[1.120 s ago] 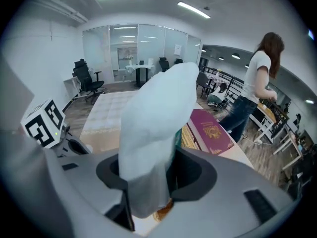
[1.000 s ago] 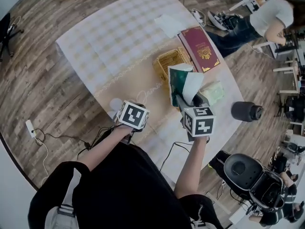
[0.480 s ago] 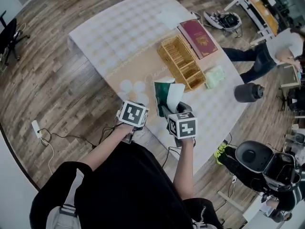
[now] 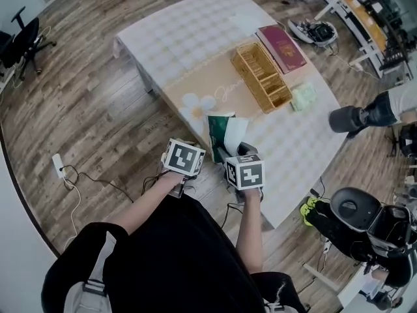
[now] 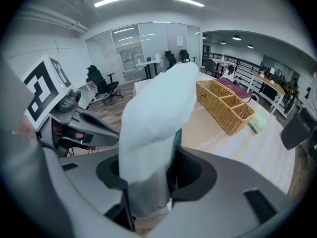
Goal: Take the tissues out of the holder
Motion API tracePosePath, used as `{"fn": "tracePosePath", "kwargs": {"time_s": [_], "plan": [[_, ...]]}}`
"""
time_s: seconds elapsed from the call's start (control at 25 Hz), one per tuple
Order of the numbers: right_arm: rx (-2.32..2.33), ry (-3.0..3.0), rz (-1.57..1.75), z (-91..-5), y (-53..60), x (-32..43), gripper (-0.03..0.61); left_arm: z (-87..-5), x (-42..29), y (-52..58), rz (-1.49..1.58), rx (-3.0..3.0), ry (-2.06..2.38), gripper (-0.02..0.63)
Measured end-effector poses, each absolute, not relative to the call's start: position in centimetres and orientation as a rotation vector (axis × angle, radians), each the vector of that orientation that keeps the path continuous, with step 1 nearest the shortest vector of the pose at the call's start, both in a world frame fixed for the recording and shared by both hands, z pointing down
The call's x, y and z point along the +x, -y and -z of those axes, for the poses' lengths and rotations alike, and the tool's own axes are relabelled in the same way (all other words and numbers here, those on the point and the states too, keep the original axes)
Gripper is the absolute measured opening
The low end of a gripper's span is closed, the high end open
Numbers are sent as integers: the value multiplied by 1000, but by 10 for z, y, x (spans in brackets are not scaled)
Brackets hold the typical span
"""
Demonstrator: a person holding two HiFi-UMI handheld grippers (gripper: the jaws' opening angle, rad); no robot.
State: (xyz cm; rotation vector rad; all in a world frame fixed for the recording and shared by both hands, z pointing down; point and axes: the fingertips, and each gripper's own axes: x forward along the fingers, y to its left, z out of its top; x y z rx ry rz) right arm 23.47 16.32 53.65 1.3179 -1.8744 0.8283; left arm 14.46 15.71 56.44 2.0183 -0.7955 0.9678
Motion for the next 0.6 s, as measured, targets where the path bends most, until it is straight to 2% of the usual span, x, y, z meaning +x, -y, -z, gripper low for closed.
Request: {"fn": "tracePosePath", "kwargs": {"time_s": [0.28,0.6], "plan": [[1253,1894,-837,-539,-151,208,219,-560,124,-153,-958,2004,828,9],[1212,1872,-853,-544,-92,157,219,-561,64,-98,-917,1981,855,9]]}}
